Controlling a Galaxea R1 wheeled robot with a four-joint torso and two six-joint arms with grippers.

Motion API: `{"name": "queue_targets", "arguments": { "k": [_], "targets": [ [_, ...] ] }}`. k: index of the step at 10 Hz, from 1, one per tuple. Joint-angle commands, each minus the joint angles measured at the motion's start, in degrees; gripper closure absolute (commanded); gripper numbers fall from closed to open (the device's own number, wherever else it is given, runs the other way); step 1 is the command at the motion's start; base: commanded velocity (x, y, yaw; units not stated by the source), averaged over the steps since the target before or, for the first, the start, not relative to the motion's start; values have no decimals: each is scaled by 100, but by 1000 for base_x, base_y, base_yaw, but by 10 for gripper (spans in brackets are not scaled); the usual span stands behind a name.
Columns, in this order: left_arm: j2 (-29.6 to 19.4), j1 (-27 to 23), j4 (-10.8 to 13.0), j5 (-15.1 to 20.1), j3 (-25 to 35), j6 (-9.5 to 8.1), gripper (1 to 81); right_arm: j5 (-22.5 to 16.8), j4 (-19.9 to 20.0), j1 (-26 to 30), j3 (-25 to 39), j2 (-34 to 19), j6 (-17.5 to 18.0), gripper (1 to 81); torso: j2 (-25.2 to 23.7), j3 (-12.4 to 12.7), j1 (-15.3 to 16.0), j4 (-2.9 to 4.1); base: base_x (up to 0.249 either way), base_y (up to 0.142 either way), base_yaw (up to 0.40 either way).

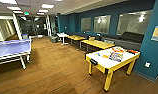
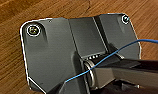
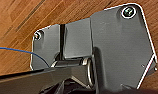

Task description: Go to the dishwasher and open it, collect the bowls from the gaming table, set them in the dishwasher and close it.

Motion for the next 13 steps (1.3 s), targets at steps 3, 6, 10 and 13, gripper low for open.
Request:
{"name": "queue_targets", "arguments": {
  "k": [3,6,10,13],
  "targets": [
    [-21,-277,54,289,22,6,10,-251,48,282,40,6,8,10,0,0,3,0,0,0,-398],
    [-21,-277,45,289,23,6,10,-251,56,273,40,6,8,10,0,0,3,0,0,0,-398],
    [-38,-277,10,289,31,6,10,-242,57,264,40,6,8,10,0,0,3,0,0,0,-32],
    [-21,-277,-7,289,31,6,10,-251,57,264,40,6,8,10,0,0,3,0,0,0,0]
  ]
}}
